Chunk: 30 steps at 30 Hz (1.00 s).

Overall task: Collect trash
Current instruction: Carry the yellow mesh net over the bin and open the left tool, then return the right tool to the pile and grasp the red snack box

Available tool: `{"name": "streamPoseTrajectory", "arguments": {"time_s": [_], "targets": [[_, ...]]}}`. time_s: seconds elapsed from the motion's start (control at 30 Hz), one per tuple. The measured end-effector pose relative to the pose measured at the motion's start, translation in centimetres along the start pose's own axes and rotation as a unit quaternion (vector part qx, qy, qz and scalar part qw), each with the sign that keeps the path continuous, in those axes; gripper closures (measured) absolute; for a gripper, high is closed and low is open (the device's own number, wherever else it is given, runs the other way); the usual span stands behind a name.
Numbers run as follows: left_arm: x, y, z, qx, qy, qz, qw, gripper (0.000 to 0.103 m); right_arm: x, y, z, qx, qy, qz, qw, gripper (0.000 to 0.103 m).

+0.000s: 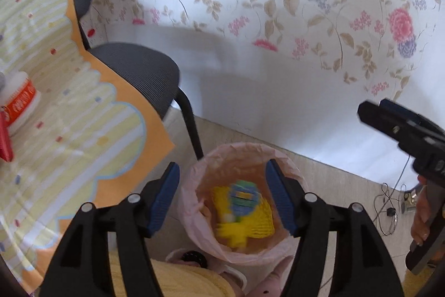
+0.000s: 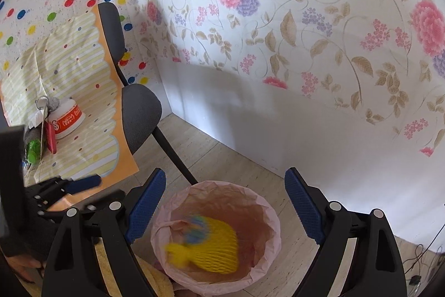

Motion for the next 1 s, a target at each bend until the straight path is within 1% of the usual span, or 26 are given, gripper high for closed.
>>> {"name": "streamPoseTrajectory", "arguments": {"time_s": [0.07, 0.17, 0.2, 0.33, 0.43, 0.53, 0.67, 0.77, 0.83, 0.87, 0.97, 1.0], "targets": [[-1.7, -1.2, -0.6, -0.002, 0.021, -0.018, 0.9996, 0.040, 0.1, -0.6, 0.0, -0.002, -0.001, -0.004, 1.000, 0.016], [-3.6, -3.2, -1.1, -0.016, 0.042, -0.038, 0.9983, 0.040, 0.2, -1.9, 0.0, -0.011, -0.003, -0.012, 1.000, 0.016], [-4.4, -4.2, -1.1, -0.023, 0.049, -0.050, 0.9973, 0.040, 0.2, -2.4, -0.1, -0.013, -0.003, -0.015, 1.000, 0.016], [-6.7, -7.8, -0.8, -0.047, 0.061, -0.085, 0.9934, 0.040, 0.4, -4.4, -0.5, -0.022, -0.003, -0.028, 0.999, 0.016], [-8.5, -10.9, -0.2, -0.070, 0.067, -0.110, 0.9892, 0.040, 0.7, -6.8, -1.1, -0.036, -0.002, -0.043, 0.998, 0.016], [-10.7, -14.4, 0.4, -0.096, 0.075, -0.141, 0.9825, 0.040, 1.0, -10.6, -2.1, -0.060, 0.001, -0.069, 0.996, 0.016], [-13.7, -18.7, 1.4, -0.126, 0.086, -0.180, 0.9718, 0.040, 1.3, -16.2, -3.5, -0.094, 0.008, -0.109, 0.990, 0.016], [-16.2, -22.6, 2.3, -0.151, 0.093, -0.217, 0.9599, 0.040, 1.5, -20.6, -4.1, -0.119, 0.005, -0.149, 0.982, 0.016], [-18.1, -25.5, 2.9, -0.172, 0.096, -0.242, 0.9500, 0.040, 1.7, -24.2, -4.7, -0.141, 0.006, -0.172, 0.975, 0.016], [-18.7, -26.4, 3.0, -0.179, 0.098, -0.250, 0.9465, 0.040, 1.7, -25.4, -4.9, -0.147, 0.006, -0.180, 0.973, 0.016], [-22.0, -30.3, 3.4, -0.201, 0.106, -0.291, 0.9294, 0.040, 1.9, -29.7, -5.8, -0.167, 0.008, -0.209, 0.964, 0.016], [-22.8, -31.0, 3.5, -0.204, 0.109, -0.302, 0.9247, 0.040, 1.9, -30.6, -6.0, -0.171, 0.009, -0.213, 0.962, 0.016]]}}
Point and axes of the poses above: each gripper's, at about its wrist camera, not at the fingertips, and x roughly the way its jaws point, y to its right, z to its underside, the point moved 10 cm from there along x, roughly the way its jaws point, and after that the axes turned 3 degrees about y, right-handed, at the moved point
